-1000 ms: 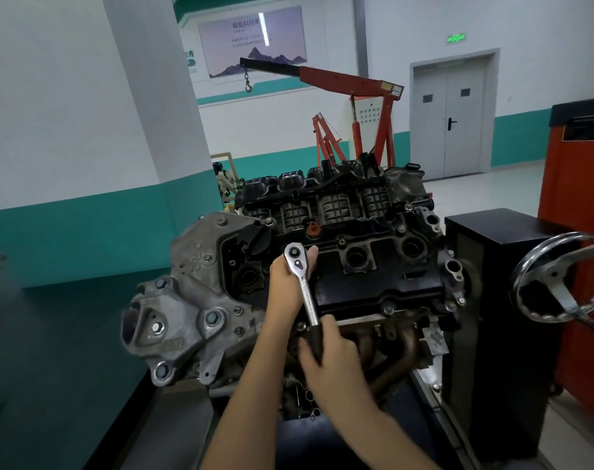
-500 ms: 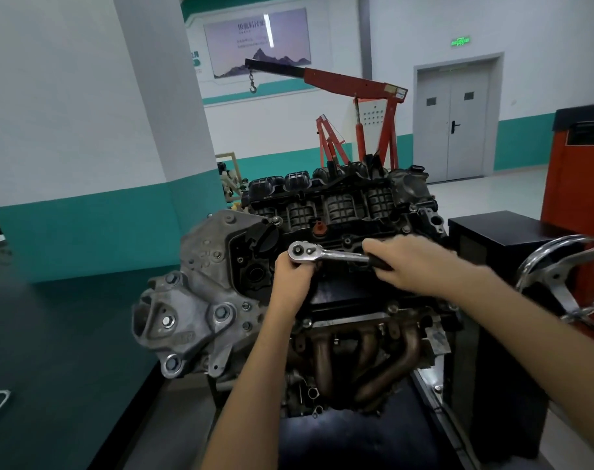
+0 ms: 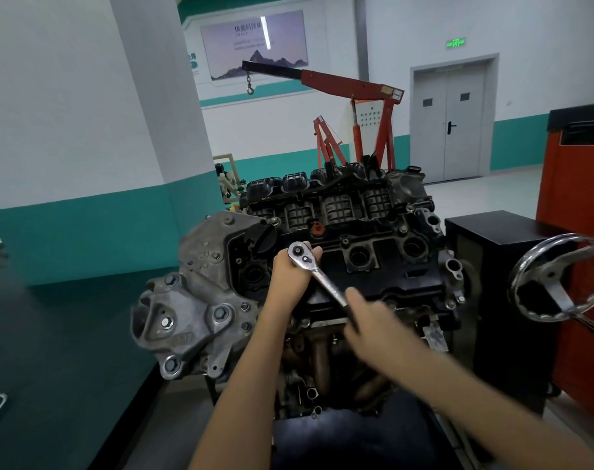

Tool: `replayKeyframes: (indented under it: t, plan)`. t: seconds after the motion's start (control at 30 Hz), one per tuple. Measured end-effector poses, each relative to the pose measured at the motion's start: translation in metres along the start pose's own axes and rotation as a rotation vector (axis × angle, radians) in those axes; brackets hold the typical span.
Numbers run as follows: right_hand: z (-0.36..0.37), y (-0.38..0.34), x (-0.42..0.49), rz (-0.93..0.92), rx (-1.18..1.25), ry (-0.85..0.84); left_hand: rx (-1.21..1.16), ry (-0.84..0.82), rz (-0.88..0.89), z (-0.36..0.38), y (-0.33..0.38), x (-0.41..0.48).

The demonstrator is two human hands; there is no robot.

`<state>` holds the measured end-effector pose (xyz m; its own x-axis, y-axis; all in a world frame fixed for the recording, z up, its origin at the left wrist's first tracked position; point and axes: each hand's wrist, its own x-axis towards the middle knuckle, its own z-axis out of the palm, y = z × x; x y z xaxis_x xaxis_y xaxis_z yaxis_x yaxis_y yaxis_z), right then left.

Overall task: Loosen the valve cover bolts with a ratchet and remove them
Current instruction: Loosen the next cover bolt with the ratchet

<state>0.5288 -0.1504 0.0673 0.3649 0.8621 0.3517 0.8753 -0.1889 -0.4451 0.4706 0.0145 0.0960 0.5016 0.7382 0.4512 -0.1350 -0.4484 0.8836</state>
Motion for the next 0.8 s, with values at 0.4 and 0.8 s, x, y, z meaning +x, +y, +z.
replayKeyframes:
  t: [0.4, 0.8]
  plan:
    - [0.004, 0.001, -0.009, 0.02, 0.075, 0.115, -0.034, 0.075, 0.045, 0.01, -0.008, -0.006]
    - [-0.033, 0.03, 0.013, -0.067, -0.066, -0.048, 0.008, -0.04, 0.017, 0.005, -0.002, 0.001]
